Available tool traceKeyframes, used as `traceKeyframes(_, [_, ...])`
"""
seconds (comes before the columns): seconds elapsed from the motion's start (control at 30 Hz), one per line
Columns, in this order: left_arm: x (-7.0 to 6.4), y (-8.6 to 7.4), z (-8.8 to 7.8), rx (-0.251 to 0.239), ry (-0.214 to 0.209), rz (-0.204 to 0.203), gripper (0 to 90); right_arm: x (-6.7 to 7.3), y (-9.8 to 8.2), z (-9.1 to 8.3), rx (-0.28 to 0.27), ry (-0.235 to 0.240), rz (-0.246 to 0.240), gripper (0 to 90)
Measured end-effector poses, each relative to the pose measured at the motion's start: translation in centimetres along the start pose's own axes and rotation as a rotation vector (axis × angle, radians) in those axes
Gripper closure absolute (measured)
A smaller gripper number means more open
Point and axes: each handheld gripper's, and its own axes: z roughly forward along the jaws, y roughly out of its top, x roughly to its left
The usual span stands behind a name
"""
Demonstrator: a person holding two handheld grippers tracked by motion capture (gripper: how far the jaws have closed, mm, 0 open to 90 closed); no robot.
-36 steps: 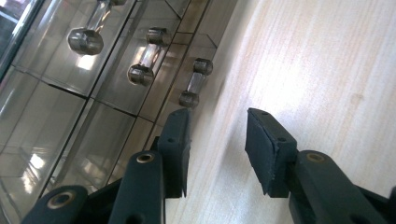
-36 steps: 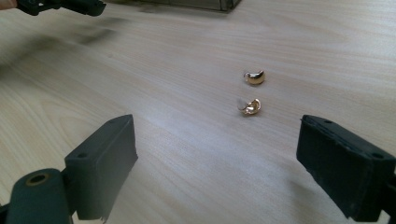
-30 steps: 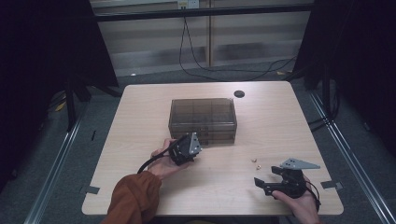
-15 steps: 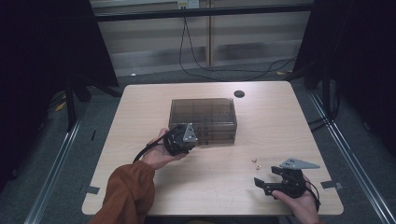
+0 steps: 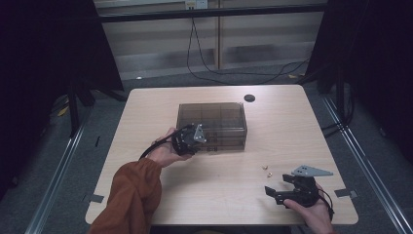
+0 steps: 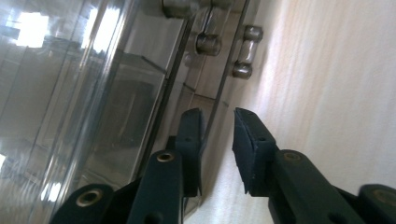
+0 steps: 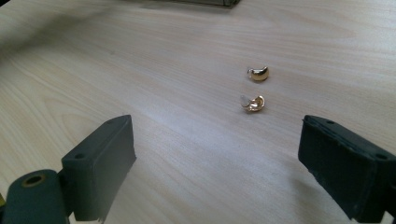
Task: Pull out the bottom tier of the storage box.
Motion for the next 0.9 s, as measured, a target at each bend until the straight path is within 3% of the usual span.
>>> traceKeyframes(0.07, [0.2,0.1,0.3,0.012,-0.013,-0.027,69.7,0.0,0.0,0.0,-0.001,0.002,-0.004,9.9])
traceKeyframes(0.37, [0.2,0.5,1.2,0.070,-0.026,0.011,74.6,0.0,0.0,0.0,-0.001,0.003,-0.006,9.9])
traceKeyframes(0.8, [0.1,1.1,1.4,0.083,-0.013,0.037,82.5,0.0,0.0,0.1,0.004,0.007,-0.006,8.9])
traceKeyframes(0.9, [0.0,1.1,1.4,0.083,-0.013,0.021,82.8,0.0,0.0,0.1,0.005,0.007,-0.006,8.9])
